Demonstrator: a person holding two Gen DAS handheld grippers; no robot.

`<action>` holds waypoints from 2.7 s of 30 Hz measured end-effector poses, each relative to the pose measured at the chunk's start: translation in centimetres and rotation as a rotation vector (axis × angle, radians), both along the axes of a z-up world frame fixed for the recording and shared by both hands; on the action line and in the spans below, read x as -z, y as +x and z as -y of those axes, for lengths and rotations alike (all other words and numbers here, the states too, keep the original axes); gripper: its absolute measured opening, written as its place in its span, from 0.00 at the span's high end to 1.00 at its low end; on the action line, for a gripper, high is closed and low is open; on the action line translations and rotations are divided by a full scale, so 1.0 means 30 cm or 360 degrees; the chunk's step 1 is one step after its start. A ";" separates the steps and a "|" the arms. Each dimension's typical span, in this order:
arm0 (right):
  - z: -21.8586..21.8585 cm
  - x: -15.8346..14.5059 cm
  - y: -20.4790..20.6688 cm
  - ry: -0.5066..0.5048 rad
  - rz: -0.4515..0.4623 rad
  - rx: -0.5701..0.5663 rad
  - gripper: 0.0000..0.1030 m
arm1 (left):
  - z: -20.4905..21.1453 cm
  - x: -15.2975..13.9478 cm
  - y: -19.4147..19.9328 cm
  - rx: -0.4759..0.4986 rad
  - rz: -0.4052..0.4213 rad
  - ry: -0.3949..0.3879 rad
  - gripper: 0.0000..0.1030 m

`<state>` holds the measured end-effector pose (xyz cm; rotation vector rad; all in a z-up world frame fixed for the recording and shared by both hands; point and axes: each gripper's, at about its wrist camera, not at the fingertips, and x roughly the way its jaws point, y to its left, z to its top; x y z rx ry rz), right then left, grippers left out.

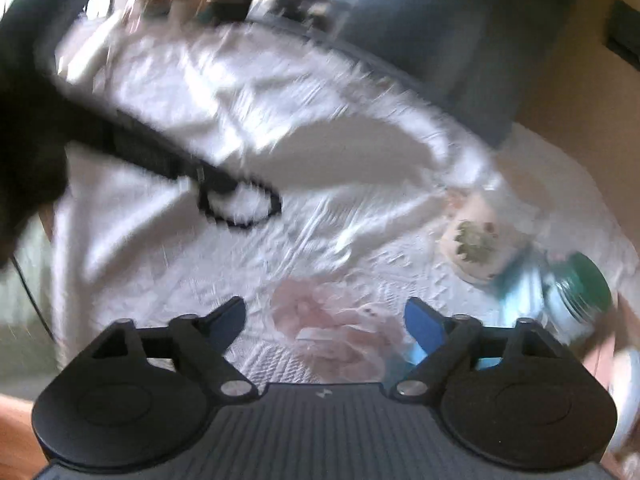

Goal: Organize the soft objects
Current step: 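Grasp the black beaded bracelet with the left tool while the right tool grasps the lace scrunchie, then carry the bracelet and scrunchie over the pink box and open both tools, then grasp the blue-and-white packet with the left tool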

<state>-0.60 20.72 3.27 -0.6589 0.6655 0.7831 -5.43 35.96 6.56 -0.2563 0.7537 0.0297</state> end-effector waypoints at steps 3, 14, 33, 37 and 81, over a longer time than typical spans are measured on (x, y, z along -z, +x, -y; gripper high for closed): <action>-0.029 0.051 0.009 -0.0128 0.0021 0.0000 0.65 | -0.035 0.006 -0.012 -0.0047 0.0004 -0.0022 0.90; 0.211 -0.408 0.198 0.0432 0.0018 0.0294 0.81 | -0.010 -0.219 0.224 0.0041 0.0293 0.0002 0.90; 1.070 -0.291 0.413 0.0522 -0.0114 0.1187 0.78 | 0.884 -0.266 0.806 0.0839 0.0233 -0.0474 0.89; 1.058 -0.199 0.407 0.0559 -0.0256 0.1153 0.53 | 0.970 -0.124 0.879 0.0768 -0.0139 -0.0502 0.87; 0.395 -0.081 0.067 0.0264 -0.0389 0.0499 0.63 | 0.335 -0.023 0.156 0.0230 -0.0156 -0.0238 0.87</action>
